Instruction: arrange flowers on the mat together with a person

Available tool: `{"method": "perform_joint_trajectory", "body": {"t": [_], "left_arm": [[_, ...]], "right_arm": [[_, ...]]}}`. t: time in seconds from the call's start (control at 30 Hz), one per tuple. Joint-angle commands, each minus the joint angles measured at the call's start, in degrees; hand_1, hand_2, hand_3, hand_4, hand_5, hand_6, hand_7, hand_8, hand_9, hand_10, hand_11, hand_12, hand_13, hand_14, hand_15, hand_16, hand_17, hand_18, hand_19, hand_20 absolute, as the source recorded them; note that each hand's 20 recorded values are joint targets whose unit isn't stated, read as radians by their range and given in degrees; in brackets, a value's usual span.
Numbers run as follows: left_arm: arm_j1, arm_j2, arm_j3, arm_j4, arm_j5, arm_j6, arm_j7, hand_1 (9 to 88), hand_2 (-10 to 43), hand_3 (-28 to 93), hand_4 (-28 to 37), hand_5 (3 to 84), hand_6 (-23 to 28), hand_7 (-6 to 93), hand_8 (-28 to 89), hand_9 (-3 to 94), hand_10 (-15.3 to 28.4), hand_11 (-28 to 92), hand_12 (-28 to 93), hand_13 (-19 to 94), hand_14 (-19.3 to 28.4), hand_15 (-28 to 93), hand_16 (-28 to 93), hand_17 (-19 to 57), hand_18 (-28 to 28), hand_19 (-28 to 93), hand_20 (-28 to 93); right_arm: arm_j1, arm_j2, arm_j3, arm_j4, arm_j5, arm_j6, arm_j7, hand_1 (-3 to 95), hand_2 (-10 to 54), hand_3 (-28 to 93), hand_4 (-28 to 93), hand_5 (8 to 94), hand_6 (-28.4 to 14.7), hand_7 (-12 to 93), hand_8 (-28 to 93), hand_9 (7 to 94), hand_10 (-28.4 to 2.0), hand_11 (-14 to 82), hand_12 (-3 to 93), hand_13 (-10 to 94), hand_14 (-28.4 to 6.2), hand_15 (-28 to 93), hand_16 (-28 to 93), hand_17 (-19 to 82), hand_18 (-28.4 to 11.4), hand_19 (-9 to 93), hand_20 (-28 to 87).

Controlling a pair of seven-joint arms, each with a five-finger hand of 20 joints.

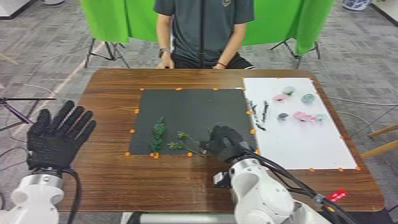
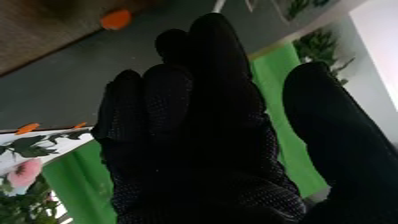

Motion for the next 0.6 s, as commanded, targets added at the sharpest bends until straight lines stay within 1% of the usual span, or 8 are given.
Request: {"method": "perform_joint_trajectory", "body": {"t": [0.03, 0.07, 0.1, 0.23, 0.37, 0.4, 0.53, 0.6], "left_arm": [[1.1, -0.69, -0.33, 0.19, 0.81, -0.87, -1.11, 28.8, 16.5, 66, -28.3, 46.1, 7.9, 12.9, -10, 39.4, 15.0, 20, 8, 31, 15.1, 31, -6, -4.4, 13.3, 33, 13], [0.9, -0.76, -0.19, 0.33, 0.78, -0.8, -1.04, 28.9, 16.5, 66, -28.3, 46.1, 7.9, 12.9, -10, 39.3, 14.9, 20, 8, 31, 15.1, 31, -6, -4.4, 13.3, 33, 13], [0.9, -0.73, -0.14, 0.21, 0.44, -0.49, -0.64, 28.9, 16.5, 66, -28.3, 46.0, 7.9, 12.8, -10, 39.2, 14.9, 20, 8, 31, 15.1, 31, -6, -4.5, 13.4, 33, 13], [0.9, -1.05, 0.11, 0.29, 0.33, -0.73, -0.69, 29.0, 16.5, 66, -28.3, 45.8, 7.8, 12.7, -10, 39.1, 14.8, 20, 8, 31, 15.1, 31, -6, -4.6, 13.4, 33, 13], [0.9, -0.92, -0.02, 0.34, 0.26, -0.77, -0.77, 28.9, 16.5, 66, -28.3, 45.7, 7.8, 12.7, -10, 39.1, 14.7, 20, 8, 31, 15.1, 32, -6, -4.6, 13.4, 33, 13], [0.7, -0.85, 0.03, 0.4, 0.2, -0.47, -0.8, 28.9, 16.5, 66, -28.3, 45.7, 7.7, 12.8, -10, 39.1, 14.7, 20, 8, 31, 15.1, 32, -6, -4.6, 13.4, 33, 13], [0.6, -0.66, 0.19, 0.49, -0.25, -0.53, -0.76, 29.0, 16.6, 66, -28.3, 45.7, 7.7, 12.8, -10, 39.1, 14.8, 20, 8, 30, 15.1, 32, -6, -4.6, 13.4, 33, 13], [0.6, -0.59, 0.35, 0.39, -0.13, -0.49, -0.78, 29.0, 16.6, 66, -28.3, 45.8, 7.7, 12.8, -10, 39.1, 14.9, 20, 8, 30, 15.1, 32, -6, -4.6, 13.4, 33, 13]], "right_arm": [[-2.0, -0.5, 0.8, -0.5, 3.1, -1.7, -2.2, 29.7, 9.9, 75, -17, 84.6, -7.0, 19, -9, 72.7, -21.1, 23.2, 20.9, 55, -22.2, 71, 35, 36, -26.9, 93, 30], [-2.3, -0.8, 1.3, -0.5, 5.0, -2.1, -2.7, 29.7, 10.0, 75, -17, 84.8, -6.9, 19, -9, 72.9, -21.0, 23.2, 20.9, 55, -22.1, 71, 35, 36, -26.8, 93, 30], [-2.1, -1.1, 1.0, -0.2, 5.9, -1.7, -2.1, 29.7, 10.2, 75, -17, 85.1, -6.8, 19, -10, 73.1, -20.8, 23.0, 20.9, 56, -21.9, 71, 35, 36, -26.6, 93, 30], [-2.4, -2.2, 0.8, 1.2, 6.0, -1.8, -2.1, 29.8, 10.5, 75, -17, 84.8, -6.3, 17, -10, 72.7, -20.1, 21.7, 20.3, 55, -21.3, 71, 36, 36, -25.9, 92, 30], [-2.0, -3.3, 0.3, 2.2, 6.3, -1.9, -1.8, 29.7, 10.7, 75, -17, 84.0, -6.1, 16, -10, 72.4, -19.9, 21.1, 20.0, 55, -21.3, 71, 36, 35, -25.8, 91, 30], [-1.8, -3.6, 0.2, 2.5, 6.1, -1.7, -1.9, 29.7, 10.7, 75, -17, 83.9, -6.1, 16, -10, 72.2, -19.9, 21.0, 19.9, 55, -21.2, 71, 36, 36, -25.8, 91, 30], [-1.2, -4.5, -0.5, 3.1, 5.8, -1.6, -1.8, 29.8, 10.7, 75, -17, 83.3, -6.1, 16, -10, 71.7, -19.8, 21.0, 19.9, 55, -21.2, 70, 36, 36, -25.7, 91, 30], [-0.8, -5.1, -0.9, 3.5, 5.8, -2.0, -1.8, 29.8, 10.7, 75, -17, 83.1, -6.1, 16, -10, 71.6, -19.7, 21.0, 19.9, 55, -21.2, 70, 36, 36, -25.7, 91, 30]]}}
